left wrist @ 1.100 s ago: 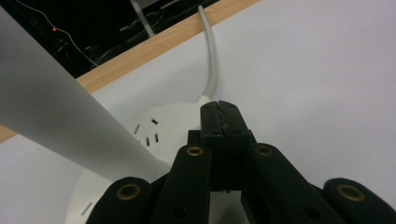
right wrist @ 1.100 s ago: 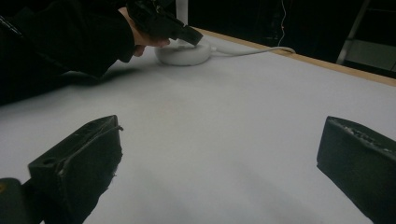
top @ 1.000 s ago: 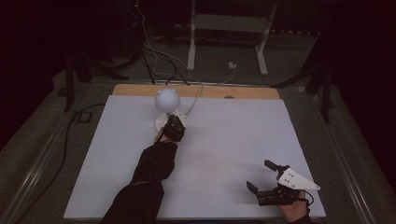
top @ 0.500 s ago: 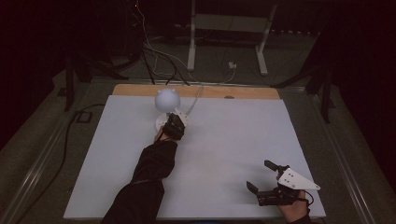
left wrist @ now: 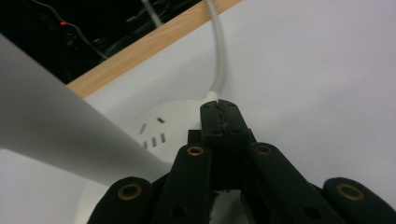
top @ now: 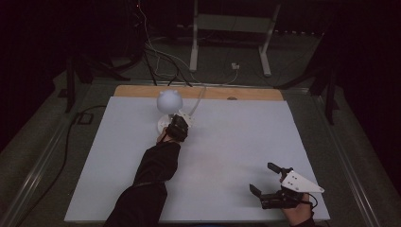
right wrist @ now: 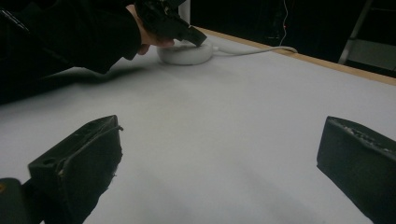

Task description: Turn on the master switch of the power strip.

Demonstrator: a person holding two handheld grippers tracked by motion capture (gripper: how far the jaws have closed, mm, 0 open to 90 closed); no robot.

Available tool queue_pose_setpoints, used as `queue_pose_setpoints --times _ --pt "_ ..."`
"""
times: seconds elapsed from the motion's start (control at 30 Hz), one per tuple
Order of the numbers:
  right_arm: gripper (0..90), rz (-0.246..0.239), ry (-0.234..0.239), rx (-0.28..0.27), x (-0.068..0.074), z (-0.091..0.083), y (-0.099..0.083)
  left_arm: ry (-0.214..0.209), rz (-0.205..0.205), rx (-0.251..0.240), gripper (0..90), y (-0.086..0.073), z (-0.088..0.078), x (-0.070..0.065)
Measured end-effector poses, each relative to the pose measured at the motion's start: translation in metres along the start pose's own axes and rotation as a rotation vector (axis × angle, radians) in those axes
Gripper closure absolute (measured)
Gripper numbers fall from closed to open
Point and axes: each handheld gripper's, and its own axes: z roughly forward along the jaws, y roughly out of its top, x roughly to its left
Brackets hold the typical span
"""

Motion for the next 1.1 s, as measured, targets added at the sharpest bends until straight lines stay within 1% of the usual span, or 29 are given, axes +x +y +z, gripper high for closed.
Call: queue_pose_setpoints --times 0.1,0.17,0.3,0.37,0.4,0.47,0.53,0.57,0.6,0.63,0.67,0.7,0.77,0.8,0.87,0.93,0.97,1.0,1.07,1.1 --pt "0.0 0.001 0.002 0.0 0.0 0.0 0.0 0.002 0.011 -0.001 90.0 0.0 0.0 -0.001" --pt "0.0 0.002 0.002 0.0 0.0 0.0 0.0 -0.007 0.012 0.003 90.0 0.0 -0.001 0.0" --pt "0.0 0.001 0.004 0.003 0.001 0.001 0.0 -0.008 0.025 0.008 90.0 0.0 -0.001 -0.001" --pt "0.0 0.001 0.003 0.002 0.001 0.001 0.0 -0.01 0.045 0.018 90.0 0.002 0.0 -0.001" --pt "0.0 0.0 0.003 0.002 0.001 0.001 0.0 -0.024 0.067 0.037 90.0 0.004 0.0 0.0" --pt "0.0 -0.003 0.004 0.003 0.001 0.001 0.0 -0.026 0.072 0.045 90.0 0.006 0.0 0.001" --pt "0.0 -0.002 0.005 0.002 0.001 0.001 0.0 -0.02 0.118 0.07 90.0 0.009 0.0 -0.001" --pt "0.0 -0.003 0.005 0.002 0.001 0.001 0.0 -0.03 0.136 0.074 90.0 0.01 0.0 -0.002" --pt "0.0 -0.004 0.005 0.001 0.001 0.001 0.0 -0.03 0.136 0.074 90.0 0.01 0.0 -0.002" --pt "0.0 -0.006 0.005 0.001 0.001 0.001 0.0 -0.026 0.185 0.091 90.0 0.013 0.0 -0.006" --pt "0.0 -0.006 0.005 0.002 0.002 0.001 0.0 -0.026 0.185 0.091 90.0 0.013 0.0 -0.006" --pt "0.0 -0.006 0.006 0.002 0.002 0.001 0.0 -0.037 0.169 0.092 90.0 0.014 0.0 -0.005" --pt "0.0 -0.007 0.005 0.001 0.002 0.001 0.001 -0.044 0.166 0.095 90.0 0.015 0.0 -0.004" --pt "0.0 -0.008 0.004 0.0 0.002 0.001 0.001 -0.048 0.154 0.091 90.0 0.014 0.0 -0.003" --pt "0.0 -0.008 0.006 0.0 0.002 0.0 0.001 -0.058 0.139 0.099 90.0 0.015 0.0 -0.001" --pt "0.0 -0.009 0.006 0.001 0.002 0.001 0.0 -0.066 0.116 0.102 90.0 0.015 0.001 0.0" --pt "0.0 -0.009 0.007 0.002 0.002 0.001 0.001 -0.06 0.118 0.102 90.0 0.015 0.002 0.0" --pt "0.0 -0.008 0.007 0.001 0.003 0.001 0.001 -0.06 0.106 0.091 90.0 0.013 0.002 0.001" --pt "0.0 -0.009 0.007 0.0 0.003 0.0 0.001 -0.057 0.114 0.09 90.0 0.013 0.002 0.0" --pt "0.0 -0.008 0.007 0.0 0.002 0.0 0.001 -0.064 0.106 0.098 90.0 0.014 0.002 0.001"
